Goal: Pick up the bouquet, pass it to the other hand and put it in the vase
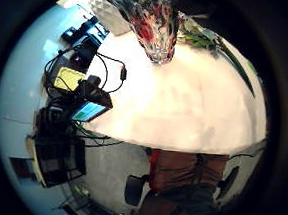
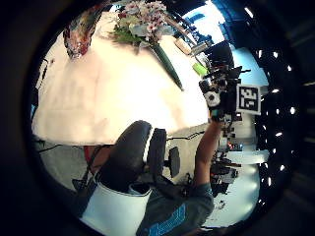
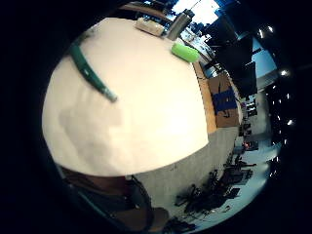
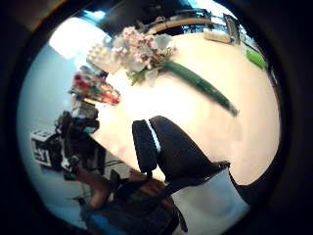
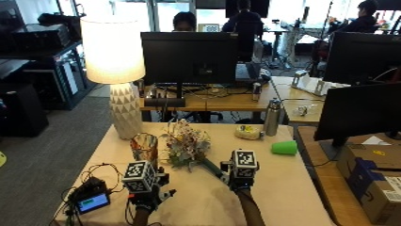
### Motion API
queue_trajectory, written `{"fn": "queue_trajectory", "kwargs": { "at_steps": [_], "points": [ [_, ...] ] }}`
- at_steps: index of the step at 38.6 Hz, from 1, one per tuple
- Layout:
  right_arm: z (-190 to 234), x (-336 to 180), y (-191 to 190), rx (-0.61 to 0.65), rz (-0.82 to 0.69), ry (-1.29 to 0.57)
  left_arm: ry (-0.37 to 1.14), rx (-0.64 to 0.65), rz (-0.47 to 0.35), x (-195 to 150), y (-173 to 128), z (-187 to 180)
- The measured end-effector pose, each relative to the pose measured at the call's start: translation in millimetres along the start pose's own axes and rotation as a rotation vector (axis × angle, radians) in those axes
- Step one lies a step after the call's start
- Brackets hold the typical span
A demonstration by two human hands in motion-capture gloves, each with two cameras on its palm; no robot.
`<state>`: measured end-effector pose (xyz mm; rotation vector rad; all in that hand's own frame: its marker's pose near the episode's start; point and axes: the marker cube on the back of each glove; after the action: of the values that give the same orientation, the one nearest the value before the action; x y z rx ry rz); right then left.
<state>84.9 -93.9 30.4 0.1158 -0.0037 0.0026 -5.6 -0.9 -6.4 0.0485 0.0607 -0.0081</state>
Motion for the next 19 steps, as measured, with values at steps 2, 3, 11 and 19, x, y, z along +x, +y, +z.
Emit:
{"fn": "queue_trajectory", "kwargs": {
  "at_steps": [2,3,11,19],
  "points": [
    [13.4,5.9,-11.3,-0.018,0.006,-0.003,-0.001,0.001,0.000,0.5,0.3,0.3],
    [22.0,8.8,-17.7,-0.034,0.010,-0.004,-0.002,0.001,0.000,0.7,0.3,0.7],
    [86.0,21.8,-50.8,-0.191,0.054,0.000,0.009,0.004,-0.004,-4.3,-2.3,6.1],
    [87.1,-18.9,-36.1,-0.303,-0.164,-0.283,0.021,-0.016,-0.020,-11.7,-2.5,11.6]
  ]
}}
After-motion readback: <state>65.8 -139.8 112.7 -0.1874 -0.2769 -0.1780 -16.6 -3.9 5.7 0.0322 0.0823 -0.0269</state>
